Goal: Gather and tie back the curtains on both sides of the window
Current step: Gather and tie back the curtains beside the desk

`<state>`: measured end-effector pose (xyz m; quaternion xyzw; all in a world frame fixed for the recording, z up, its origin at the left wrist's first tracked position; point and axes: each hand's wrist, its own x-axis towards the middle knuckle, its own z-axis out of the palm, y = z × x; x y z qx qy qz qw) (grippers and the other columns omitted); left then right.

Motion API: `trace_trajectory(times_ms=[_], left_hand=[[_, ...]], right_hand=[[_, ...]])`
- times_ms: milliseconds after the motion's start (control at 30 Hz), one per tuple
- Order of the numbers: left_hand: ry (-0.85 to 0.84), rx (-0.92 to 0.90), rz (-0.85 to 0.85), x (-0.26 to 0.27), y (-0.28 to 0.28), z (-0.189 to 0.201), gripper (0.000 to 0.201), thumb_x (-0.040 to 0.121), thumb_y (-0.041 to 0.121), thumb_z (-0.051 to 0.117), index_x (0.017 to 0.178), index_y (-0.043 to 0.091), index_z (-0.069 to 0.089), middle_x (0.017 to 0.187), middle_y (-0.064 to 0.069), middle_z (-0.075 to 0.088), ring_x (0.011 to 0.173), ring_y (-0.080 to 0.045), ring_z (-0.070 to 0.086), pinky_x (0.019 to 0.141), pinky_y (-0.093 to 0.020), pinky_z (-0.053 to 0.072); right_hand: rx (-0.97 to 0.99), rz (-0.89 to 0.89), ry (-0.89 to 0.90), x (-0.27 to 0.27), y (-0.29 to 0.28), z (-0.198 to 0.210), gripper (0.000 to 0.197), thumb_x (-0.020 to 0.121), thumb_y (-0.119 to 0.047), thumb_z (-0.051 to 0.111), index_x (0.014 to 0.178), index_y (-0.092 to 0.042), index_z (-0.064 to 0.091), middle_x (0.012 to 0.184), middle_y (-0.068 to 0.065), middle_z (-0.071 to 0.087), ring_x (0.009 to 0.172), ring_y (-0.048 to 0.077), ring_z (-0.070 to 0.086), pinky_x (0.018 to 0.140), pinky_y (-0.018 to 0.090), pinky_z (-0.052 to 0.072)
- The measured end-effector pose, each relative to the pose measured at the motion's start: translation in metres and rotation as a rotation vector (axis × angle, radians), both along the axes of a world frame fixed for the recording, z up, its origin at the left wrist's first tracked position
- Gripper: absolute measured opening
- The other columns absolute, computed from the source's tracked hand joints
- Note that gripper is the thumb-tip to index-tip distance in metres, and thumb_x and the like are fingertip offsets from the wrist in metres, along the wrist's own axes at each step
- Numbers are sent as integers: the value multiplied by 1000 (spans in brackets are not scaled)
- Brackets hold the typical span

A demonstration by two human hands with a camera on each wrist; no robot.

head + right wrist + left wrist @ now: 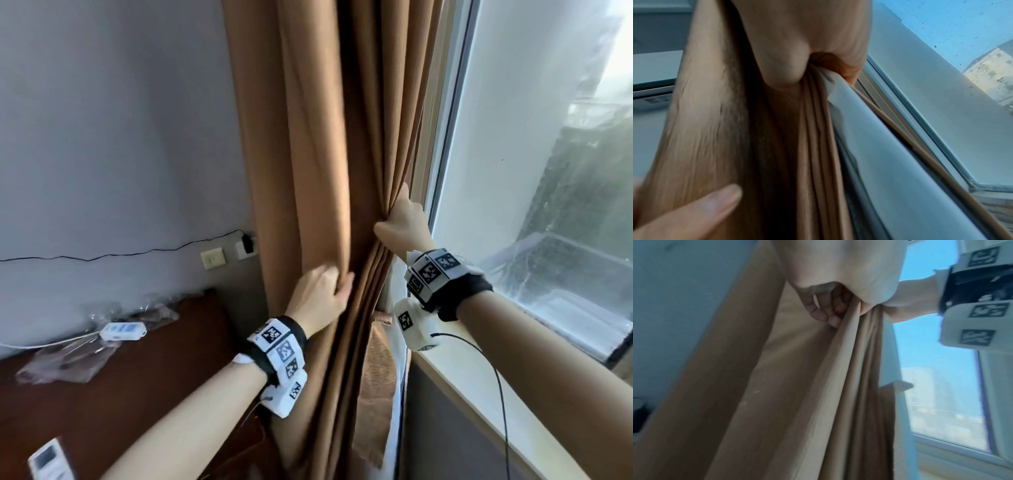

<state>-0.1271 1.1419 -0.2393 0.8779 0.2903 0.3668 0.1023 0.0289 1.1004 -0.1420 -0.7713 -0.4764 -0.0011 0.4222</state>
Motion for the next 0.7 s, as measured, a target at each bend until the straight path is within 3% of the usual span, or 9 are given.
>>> trace_trajectory(times_ms=[133, 267, 367, 467, 567, 633, 700], left_hand=[[94, -41, -71, 28, -18, 16, 18, 97, 23, 46, 91, 8, 55, 96, -16, 64, 89, -36, 61, 76, -37, 43], [215, -198, -75, 49, -13, 20, 18, 96, 21, 47, 80, 16, 41, 92, -18, 64, 88, -39, 60, 70, -33, 38], [252, -290, -63, 61, -9, 24, 19, 93, 18, 48, 76, 15, 39, 94, -20, 64, 91, -41, 58, 72, -33, 38], [304, -319, -51, 67, -7, 28, 19, 89, 14, 47, 73, 16, 36, 92, -19, 61, 89, -40, 57, 71, -34, 38], [385, -327, -98, 68, -6, 26, 9, 84, 15, 51, 91, 13, 47, 99, -12, 62, 94, -34, 59, 78, -32, 45], [424, -323, -118, 68, -1, 23, 27, 80, 16, 53, 106, 12, 50, 107, -10, 62, 99, -32, 59, 84, -35, 49], [470, -309, -128, 70, 6, 21, 39, 78, 15, 54, 117, 11, 49, 113, -11, 60, 103, -31, 58, 88, -37, 49]], right_hand=[[12, 15, 5, 0, -6, 0, 39, 75, -3, 51, 110, -5, 36, 84, 16, 56, 80, 37, 56, 70, 42, 49], [-3, 41, 30, 0, -12, 3, 38, 78, -5, 53, 111, -6, 35, 85, 12, 53, 79, 33, 52, 70, 37, 44], [-48, 102, 113, 0, -15, 6, 43, 78, -4, 50, 117, -9, 33, 95, 13, 55, 86, 33, 55, 77, 40, 49], [-64, 162, 144, 2, -19, 6, 45, 78, -5, 49, 119, -12, 31, 94, 10, 55, 89, 33, 56, 79, 40, 50], [-62, 204, 179, 6, -18, 7, 50, 84, -22, 55, 126, -11, 29, 105, 13, 59, 92, 31, 58, 79, 38, 49], [-84, 215, 214, 8, -16, 8, 72, 84, -45, 62, 135, -10, 26, 119, 10, 56, 101, 29, 55, 86, 41, 48], [-105, 203, 166, 11, -14, 7, 88, 76, -53, 71, 137, -10, 25, 114, 5, 53, 102, 27, 55, 88, 41, 49]])
